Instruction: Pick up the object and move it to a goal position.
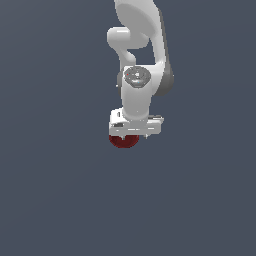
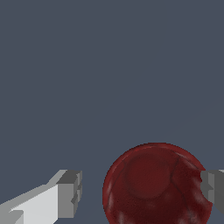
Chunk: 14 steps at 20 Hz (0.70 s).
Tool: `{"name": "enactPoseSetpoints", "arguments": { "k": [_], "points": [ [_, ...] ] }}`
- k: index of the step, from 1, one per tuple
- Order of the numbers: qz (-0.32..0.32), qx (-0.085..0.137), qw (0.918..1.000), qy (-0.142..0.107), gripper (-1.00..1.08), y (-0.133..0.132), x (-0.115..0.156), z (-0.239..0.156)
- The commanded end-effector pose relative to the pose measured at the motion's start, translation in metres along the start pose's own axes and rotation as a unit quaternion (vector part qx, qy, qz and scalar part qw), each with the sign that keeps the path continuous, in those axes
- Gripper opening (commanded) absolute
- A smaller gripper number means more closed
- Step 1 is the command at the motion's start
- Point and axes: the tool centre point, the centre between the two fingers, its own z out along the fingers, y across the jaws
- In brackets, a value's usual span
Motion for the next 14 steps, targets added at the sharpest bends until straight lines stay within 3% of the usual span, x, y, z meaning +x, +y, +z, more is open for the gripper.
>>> {"name": "enactPoseSetpoints", "arguments": {
  "k": [1, 14],
  "points": [
    [0.0, 0.0, 1.0, 0.0, 0.28, 0.0, 0.0, 0.0],
    [-0.001, -0.003, 1.0, 0.001, 0.28, 0.0009, 0.0, -0.0009]
  ]
}}
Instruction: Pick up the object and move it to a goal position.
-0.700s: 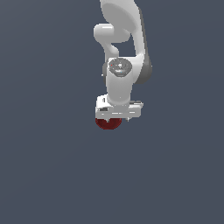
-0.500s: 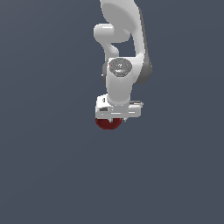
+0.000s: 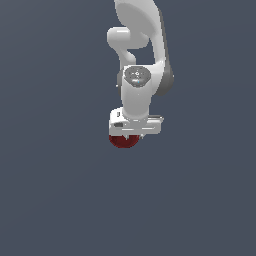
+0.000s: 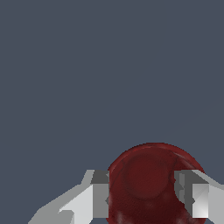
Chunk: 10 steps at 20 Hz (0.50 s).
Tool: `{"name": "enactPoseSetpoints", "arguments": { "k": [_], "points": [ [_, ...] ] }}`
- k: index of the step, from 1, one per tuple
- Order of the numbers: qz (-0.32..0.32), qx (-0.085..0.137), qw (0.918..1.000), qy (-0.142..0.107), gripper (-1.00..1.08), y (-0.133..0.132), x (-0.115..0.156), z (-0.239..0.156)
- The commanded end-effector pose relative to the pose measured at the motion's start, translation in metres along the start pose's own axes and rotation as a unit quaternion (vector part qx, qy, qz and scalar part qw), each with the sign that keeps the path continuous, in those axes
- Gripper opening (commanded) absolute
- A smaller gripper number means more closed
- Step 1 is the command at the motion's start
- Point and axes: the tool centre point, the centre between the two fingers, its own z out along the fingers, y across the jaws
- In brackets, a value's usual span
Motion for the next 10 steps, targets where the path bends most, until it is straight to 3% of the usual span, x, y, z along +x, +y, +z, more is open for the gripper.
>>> {"name": "enactPoseSetpoints", "arguments": {
  "k": [1, 10],
  "points": [
    [0.003, -0.001, 1.0, -0.002, 0.28, 0.0, 0.0, 0.001],
    [0.044, -0.011, 0.9988, -0.021, 0.28, -0.002, -0.001, 0.011]
  ]
}}
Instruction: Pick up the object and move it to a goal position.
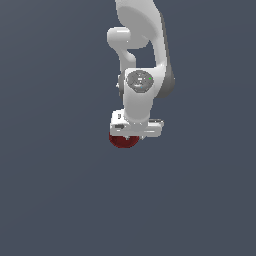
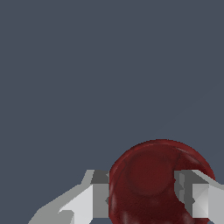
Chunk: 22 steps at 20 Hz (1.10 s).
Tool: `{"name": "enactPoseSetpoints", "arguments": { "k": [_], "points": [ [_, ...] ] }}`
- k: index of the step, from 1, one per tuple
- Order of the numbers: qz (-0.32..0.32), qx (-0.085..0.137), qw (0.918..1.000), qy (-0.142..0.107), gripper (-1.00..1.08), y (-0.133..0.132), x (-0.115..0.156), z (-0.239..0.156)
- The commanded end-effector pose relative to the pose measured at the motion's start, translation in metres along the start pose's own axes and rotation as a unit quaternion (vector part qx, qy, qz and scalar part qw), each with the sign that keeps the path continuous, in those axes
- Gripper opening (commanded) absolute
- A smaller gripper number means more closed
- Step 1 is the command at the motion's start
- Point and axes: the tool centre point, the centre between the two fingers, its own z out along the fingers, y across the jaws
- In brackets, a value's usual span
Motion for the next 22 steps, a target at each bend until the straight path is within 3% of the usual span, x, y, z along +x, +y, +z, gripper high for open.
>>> {"name": "enactPoseSetpoints", "arguments": {
  "k": [1, 11, 22],
  "points": [
    [0.016, -0.005, 0.9998, -0.007, 0.28, -0.001, 0.0, 0.004],
    [0.112, -0.041, 0.9917, -0.046, 0.28, -0.004, -0.002, 0.027],
    [0.227, -0.104, 0.9653, -0.077, 0.28, -0.006, -0.006, 0.051]
  ]
}}
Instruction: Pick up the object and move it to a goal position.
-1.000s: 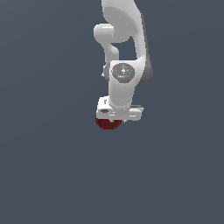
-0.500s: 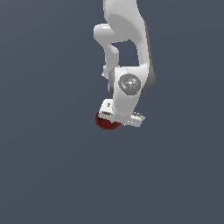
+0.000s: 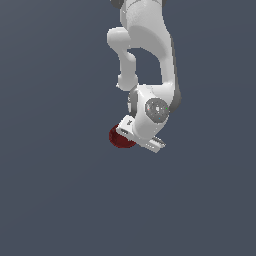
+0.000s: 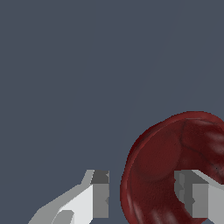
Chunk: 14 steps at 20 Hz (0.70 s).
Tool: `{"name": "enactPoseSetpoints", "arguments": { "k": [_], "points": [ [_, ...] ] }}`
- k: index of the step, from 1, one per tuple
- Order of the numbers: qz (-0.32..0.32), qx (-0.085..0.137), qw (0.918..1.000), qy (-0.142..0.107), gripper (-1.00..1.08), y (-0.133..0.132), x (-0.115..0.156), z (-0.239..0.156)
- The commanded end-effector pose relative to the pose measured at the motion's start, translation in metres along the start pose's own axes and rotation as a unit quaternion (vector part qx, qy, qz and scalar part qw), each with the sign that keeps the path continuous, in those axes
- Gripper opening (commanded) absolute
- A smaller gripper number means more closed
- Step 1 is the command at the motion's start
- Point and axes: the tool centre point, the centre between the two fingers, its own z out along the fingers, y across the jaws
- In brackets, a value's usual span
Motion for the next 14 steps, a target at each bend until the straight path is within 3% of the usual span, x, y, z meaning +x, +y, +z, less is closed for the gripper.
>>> {"name": "enactPoseSetpoints", "arguments": {
  "k": [1, 14],
  "points": [
    [0.028, -0.016, 0.9995, -0.004, 0.28, -0.001, 0.0, 0.005],
    [0.155, -0.091, 0.9837, -0.005, 0.28, -0.004, -0.002, 0.025]
  ]
}}
